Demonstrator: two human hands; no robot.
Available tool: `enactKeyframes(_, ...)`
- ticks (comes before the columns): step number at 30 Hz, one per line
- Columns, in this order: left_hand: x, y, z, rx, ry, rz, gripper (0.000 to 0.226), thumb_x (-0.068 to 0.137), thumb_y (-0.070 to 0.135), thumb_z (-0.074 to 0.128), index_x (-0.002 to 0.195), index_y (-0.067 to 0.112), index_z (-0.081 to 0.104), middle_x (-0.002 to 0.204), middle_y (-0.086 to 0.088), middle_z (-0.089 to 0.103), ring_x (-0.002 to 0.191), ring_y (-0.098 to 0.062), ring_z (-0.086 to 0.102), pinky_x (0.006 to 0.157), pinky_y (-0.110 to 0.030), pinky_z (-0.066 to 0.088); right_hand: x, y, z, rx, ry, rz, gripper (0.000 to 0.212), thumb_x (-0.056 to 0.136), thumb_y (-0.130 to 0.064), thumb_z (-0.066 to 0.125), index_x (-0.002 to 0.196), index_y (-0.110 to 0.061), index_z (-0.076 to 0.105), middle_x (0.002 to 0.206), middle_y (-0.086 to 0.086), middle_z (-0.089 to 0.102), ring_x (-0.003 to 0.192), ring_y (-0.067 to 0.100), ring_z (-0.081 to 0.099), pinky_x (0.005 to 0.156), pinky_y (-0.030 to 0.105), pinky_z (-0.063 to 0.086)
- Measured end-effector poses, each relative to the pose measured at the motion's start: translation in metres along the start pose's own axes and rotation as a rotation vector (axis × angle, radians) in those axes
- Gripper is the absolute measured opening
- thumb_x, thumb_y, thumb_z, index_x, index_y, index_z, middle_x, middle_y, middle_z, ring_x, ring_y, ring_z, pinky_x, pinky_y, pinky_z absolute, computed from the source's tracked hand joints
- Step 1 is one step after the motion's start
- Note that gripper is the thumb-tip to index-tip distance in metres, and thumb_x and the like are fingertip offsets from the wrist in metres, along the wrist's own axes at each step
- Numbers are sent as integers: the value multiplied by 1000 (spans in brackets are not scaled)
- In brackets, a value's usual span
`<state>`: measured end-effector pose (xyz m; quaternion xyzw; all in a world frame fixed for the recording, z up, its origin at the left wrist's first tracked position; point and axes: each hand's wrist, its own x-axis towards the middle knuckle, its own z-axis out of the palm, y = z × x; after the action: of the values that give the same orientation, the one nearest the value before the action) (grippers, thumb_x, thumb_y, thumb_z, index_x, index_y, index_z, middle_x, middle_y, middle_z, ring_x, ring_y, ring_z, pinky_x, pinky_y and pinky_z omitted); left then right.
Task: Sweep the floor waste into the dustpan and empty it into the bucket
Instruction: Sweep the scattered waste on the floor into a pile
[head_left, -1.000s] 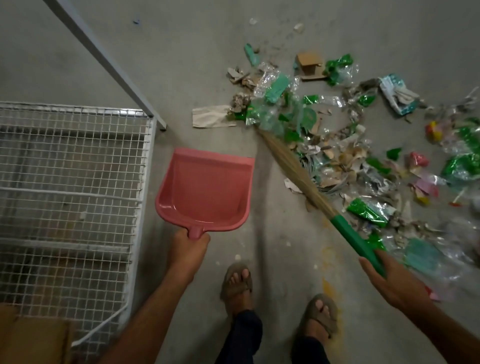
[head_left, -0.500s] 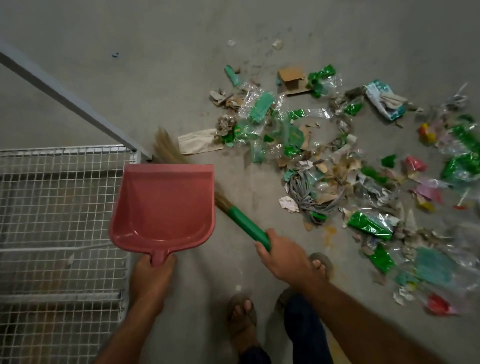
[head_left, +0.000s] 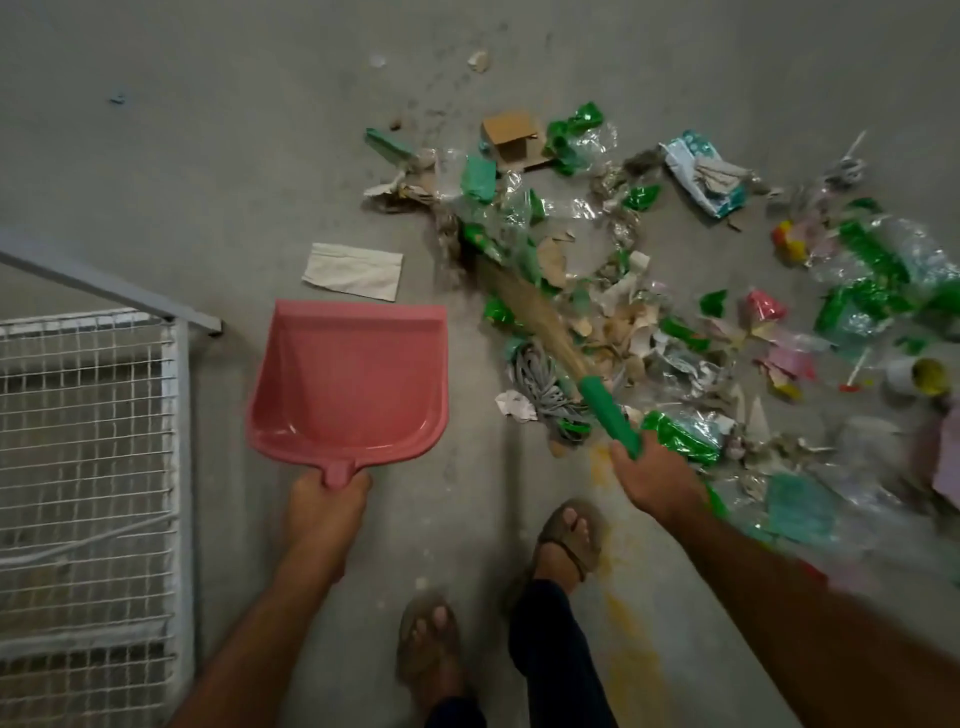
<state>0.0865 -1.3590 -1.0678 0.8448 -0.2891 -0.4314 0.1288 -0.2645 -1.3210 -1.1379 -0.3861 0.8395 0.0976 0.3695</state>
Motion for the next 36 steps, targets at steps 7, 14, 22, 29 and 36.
enactKeyframes(7,-8,52,57,41,-102,68,28,66,32,67,77,7,64,64,-9,63,57,-23,56,58,-38,50,-28,109,-36,180,101,-15,48,102,-51,46,123,-9,58,79,1,59,67,14,57,60,27,44)
enactKeyframes(14,-9,75,58,151,-71,101,41,57,43,66,81,10,65,74,-11,70,68,-33,67,69,-47,58,-135,181,-57,186,3,-13,23,92,-59,54,94,-36,57,64,-2,64,58,10,62,59,38,51)
enactKeyframes(22,-33,68,47,296,-200,-1,15,79,14,69,90,5,67,69,-10,62,56,-22,53,52,-27,44,-112,232,-57,-316,-143,-82,37,92,-67,33,99,-32,47,81,-10,55,67,10,59,60,31,52)
enactKeyframes(29,-55,60,56,297,-266,-43,3,83,5,63,85,7,64,73,-9,57,61,-19,47,53,-27,38,-94,253,-117,-267,-3,-43,48,90,-63,49,123,-29,57,84,7,66,67,26,65,60,36,52)
enactKeyframes(36,-75,74,42,250,-285,-88,32,65,35,58,87,12,60,77,-7,58,62,-17,46,54,-24,37,-153,236,-120,-43,-48,-107,47,82,-81,35,103,-44,54,68,-7,63,55,10,58,54,32,49)
